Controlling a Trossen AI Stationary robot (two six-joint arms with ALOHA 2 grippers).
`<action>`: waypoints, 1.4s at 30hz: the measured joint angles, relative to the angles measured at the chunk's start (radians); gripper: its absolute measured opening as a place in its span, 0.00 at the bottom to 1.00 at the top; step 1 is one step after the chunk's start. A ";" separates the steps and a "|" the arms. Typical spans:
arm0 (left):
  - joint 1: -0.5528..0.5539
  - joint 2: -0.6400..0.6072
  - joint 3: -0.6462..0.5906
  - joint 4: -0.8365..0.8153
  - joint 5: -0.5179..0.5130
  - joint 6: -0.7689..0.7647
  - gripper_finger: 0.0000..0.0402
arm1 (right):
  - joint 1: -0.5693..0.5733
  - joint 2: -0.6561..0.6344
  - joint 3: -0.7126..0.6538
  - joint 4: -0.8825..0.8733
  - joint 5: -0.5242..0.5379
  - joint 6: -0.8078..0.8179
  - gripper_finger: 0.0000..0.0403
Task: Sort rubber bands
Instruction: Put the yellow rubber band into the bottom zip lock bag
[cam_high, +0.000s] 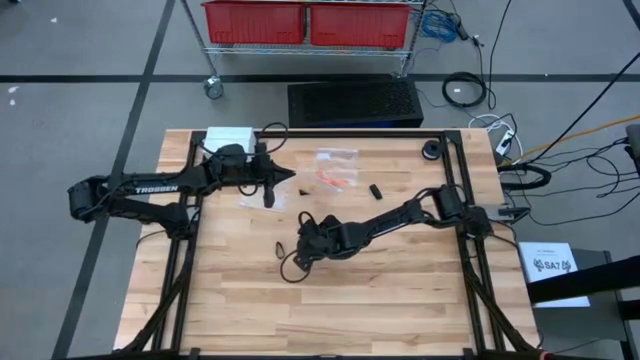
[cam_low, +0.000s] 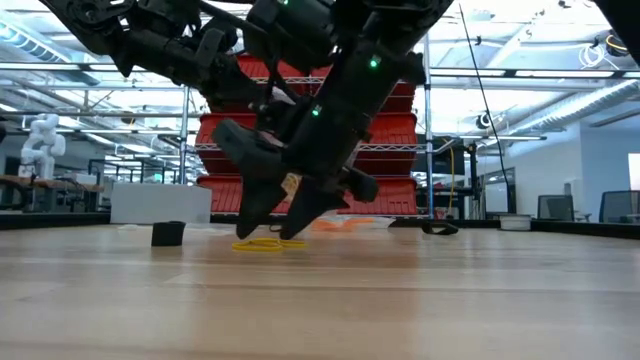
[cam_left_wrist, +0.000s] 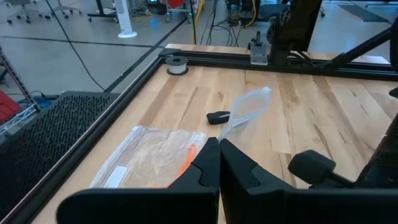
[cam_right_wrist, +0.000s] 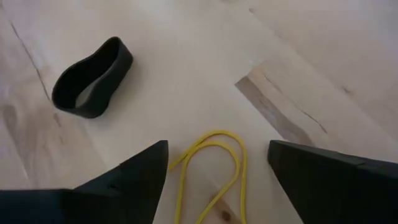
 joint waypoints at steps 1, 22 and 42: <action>0.000 0.000 0.000 -0.001 0.000 0.001 0.00 | -0.001 0.001 0.000 0.000 0.005 0.002 0.66; 0.001 0.000 0.000 -0.003 -0.006 0.027 0.00 | -0.045 -0.042 -0.007 -0.141 -0.016 -0.175 0.00; 0.009 0.000 0.000 0.007 -0.035 0.029 0.00 | -0.125 -0.507 -0.005 -0.189 0.037 -0.651 0.00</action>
